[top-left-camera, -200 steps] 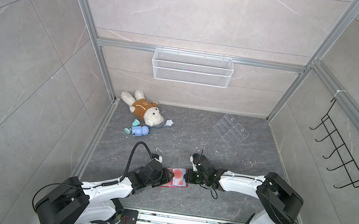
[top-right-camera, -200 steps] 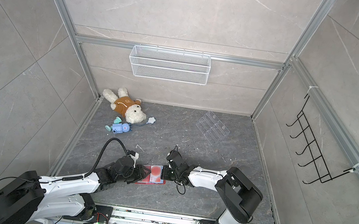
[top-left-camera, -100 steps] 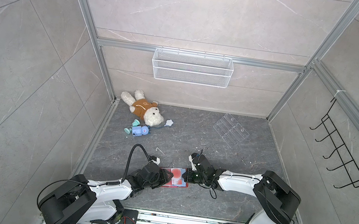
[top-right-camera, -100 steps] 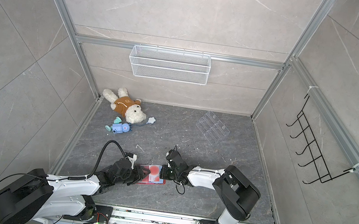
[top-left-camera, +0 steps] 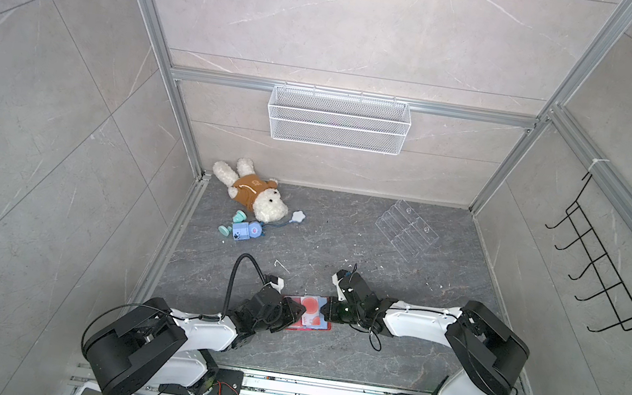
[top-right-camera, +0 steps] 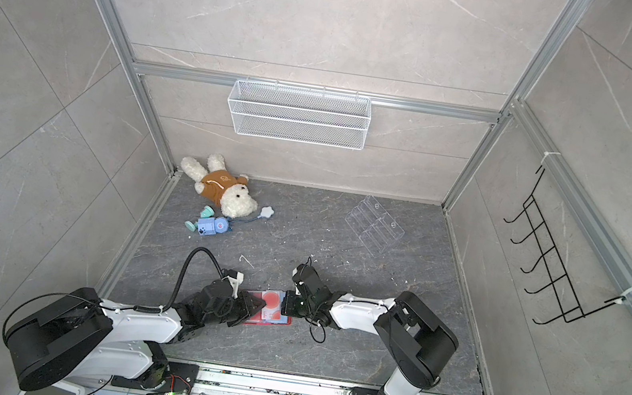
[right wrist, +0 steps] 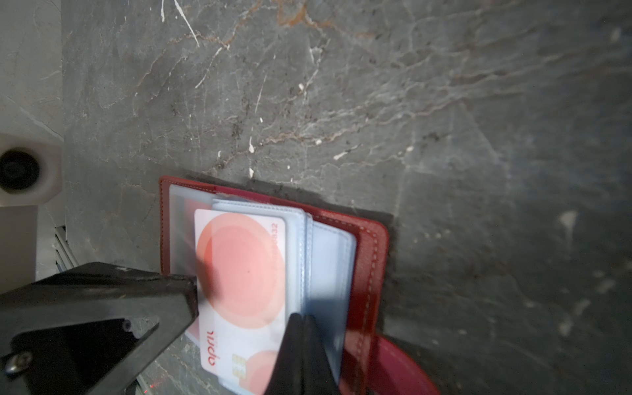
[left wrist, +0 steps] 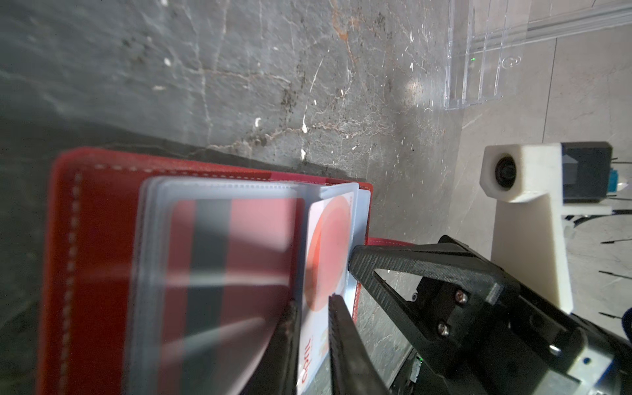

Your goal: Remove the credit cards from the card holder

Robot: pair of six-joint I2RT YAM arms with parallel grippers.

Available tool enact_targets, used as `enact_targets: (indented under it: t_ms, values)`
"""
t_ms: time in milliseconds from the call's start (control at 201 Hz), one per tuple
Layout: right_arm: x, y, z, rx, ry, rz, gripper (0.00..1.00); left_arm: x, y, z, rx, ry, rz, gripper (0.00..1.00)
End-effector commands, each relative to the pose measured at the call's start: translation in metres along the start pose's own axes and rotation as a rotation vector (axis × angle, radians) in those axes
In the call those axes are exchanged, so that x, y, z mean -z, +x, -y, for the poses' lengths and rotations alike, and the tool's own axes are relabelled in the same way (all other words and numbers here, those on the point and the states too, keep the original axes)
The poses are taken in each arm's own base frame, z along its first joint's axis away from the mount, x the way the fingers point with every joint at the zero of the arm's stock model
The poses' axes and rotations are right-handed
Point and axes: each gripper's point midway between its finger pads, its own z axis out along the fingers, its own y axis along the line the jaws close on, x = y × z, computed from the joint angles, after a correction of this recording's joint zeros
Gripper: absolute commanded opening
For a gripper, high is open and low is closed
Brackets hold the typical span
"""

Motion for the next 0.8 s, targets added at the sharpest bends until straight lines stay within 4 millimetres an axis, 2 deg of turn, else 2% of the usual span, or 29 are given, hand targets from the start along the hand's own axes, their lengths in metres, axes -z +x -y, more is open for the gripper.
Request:
enact_targets:
  t_ms: [0,358,498,792]
  values:
    - [-0.005,0.012,0.014,-0.02,0.031,-0.037,0.0,0.001,-0.004,0.006,-0.019,0.035,0.019,0.14]
    - [-0.007,0.013,0.013,-0.024,0.024,-0.044,0.0,0.0,-0.004,0.008,-0.032,0.048,0.021,0.07]
    - [-0.007,0.013,0.013,-0.024,0.024,-0.044,0.0,0.002,-0.005,0.009,-0.039,0.053,0.025,0.0]
    - [-0.007,0.015,0.017,-0.026,0.039,-0.046,0.0,0.009,-0.005,0.0,-0.037,0.019,0.045,0.0]
